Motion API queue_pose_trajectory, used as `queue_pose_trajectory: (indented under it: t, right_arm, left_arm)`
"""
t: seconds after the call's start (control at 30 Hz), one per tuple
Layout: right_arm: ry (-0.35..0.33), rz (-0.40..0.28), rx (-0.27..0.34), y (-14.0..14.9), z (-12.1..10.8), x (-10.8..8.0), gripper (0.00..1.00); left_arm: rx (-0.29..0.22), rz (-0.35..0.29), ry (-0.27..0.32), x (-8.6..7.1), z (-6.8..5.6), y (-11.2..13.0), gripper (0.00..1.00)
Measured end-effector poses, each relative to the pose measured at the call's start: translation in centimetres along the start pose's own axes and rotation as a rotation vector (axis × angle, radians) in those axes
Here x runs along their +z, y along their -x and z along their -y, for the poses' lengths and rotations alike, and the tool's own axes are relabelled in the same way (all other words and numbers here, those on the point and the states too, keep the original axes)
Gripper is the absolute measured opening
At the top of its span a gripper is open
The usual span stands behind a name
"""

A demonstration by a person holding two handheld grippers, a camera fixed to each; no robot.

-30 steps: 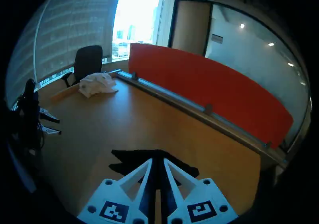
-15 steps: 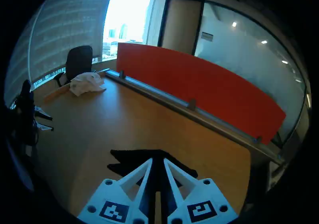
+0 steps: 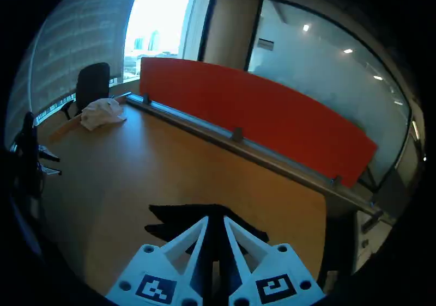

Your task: Fold towel

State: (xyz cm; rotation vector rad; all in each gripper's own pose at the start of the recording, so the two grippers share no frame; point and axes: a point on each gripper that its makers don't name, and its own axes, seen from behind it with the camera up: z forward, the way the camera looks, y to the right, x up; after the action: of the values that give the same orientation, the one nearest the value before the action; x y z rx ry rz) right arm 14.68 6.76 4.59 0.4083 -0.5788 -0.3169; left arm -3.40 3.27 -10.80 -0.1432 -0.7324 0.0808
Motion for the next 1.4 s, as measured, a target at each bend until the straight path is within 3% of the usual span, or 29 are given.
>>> queue_pose_trajectory:
  t: [0.8, 1.4]
  right_arm:
    - [0.101, 0.051, 0.052, 3.1, -8.4, -2.2, 0.05]
    - [0.133, 0.086, 0.108, 6.7, -10.1, -4.5, 0.05]
  left_arm:
    - [0.008, 0.005, -0.009, 0.3, -1.1, -0.5, 0.93]
    - [0.021, 0.004, 0.004, 0.2, -2.2, -0.9, 0.93]
